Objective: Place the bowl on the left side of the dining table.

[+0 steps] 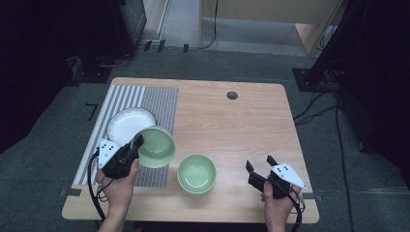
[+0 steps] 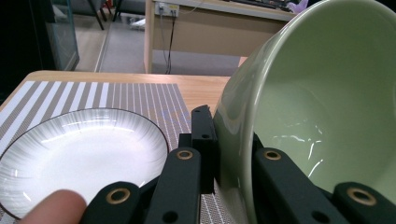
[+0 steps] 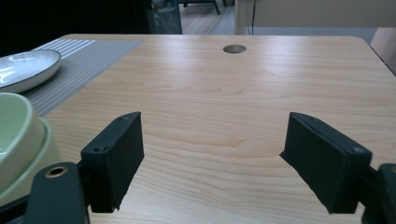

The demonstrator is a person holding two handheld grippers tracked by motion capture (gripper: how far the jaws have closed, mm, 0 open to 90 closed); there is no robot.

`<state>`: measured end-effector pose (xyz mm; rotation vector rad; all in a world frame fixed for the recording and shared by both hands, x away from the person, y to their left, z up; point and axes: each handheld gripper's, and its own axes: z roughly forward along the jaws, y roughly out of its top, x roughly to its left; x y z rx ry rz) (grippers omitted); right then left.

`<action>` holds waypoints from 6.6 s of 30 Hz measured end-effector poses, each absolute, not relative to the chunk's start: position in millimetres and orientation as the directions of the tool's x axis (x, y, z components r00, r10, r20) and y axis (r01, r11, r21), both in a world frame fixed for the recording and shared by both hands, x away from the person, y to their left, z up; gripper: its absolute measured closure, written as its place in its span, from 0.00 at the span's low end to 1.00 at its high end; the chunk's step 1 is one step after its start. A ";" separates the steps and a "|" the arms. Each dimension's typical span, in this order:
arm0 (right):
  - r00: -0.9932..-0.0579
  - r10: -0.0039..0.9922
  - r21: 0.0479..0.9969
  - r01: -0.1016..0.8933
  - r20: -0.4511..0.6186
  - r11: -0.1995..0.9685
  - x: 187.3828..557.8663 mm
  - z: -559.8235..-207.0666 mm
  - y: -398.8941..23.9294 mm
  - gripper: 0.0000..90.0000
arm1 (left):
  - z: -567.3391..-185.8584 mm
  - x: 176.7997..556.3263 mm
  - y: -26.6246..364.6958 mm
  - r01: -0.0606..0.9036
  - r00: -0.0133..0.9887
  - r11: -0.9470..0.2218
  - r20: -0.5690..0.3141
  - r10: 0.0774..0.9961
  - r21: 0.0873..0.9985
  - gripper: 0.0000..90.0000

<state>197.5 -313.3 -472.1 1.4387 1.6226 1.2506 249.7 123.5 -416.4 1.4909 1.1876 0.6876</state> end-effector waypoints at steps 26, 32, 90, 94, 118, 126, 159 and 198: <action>-0.085 0.987 0.865 0.496 0.136 -0.077 209.2 -510.4 -362.2 0.22 | -422.0 256.1 141.1 0.335 0.282 0.090 -0.191 0.940 0.938 0.93; -0.053 0.989 0.836 0.542 0.139 -0.088 212.2 -519.9 -371.5 0.22 | -424.3 257.7 145.1 0.341 0.273 0.094 -0.194 0.942 0.935 0.93; 0.001 1.000 0.734 0.679 0.029 -0.022 204.6 -524.9 -401.9 0.17 | -445.4 309.6 199.4 0.421 0.129 0.222 -0.300 0.945 0.879 0.94; 0.001 1.000 0.734 0.679 0.029 -0.022 204.6 -524.9 -401.9 0.17 | -450.0 315.8 203.1 0.430 0.116 0.220 -0.295 0.948 0.876 0.93; 0.001 1.000 0.734 0.679 0.029 -0.022 204.6 -524.9 -401.8 0.17 | -468.7 349.5 214.6 0.528 0.039 0.230 -0.294 0.955 0.817 0.94; 0.001 1.000 0.735 0.678 0.029 -0.021 204.6 -525.0 -401.9 0.17 | -474.3 365.5 217.0 0.590 0.018 0.234 -0.302 0.953 0.773 0.93; 0.000 1.000 0.735 0.678 0.028 -0.021 204.6 -525.0 -401.9 0.17 | -483.0 398.7 222.9 0.681 -0.095 0.318 -0.351 0.932 0.660 0.89; 0.000 1.000 0.725 0.688 0.027 -0.019 208.0 -525.5 -398.9 0.09 | -451.7 354.9 210.0 0.515 0.072 0.127 -0.190 0.979 0.848 0.10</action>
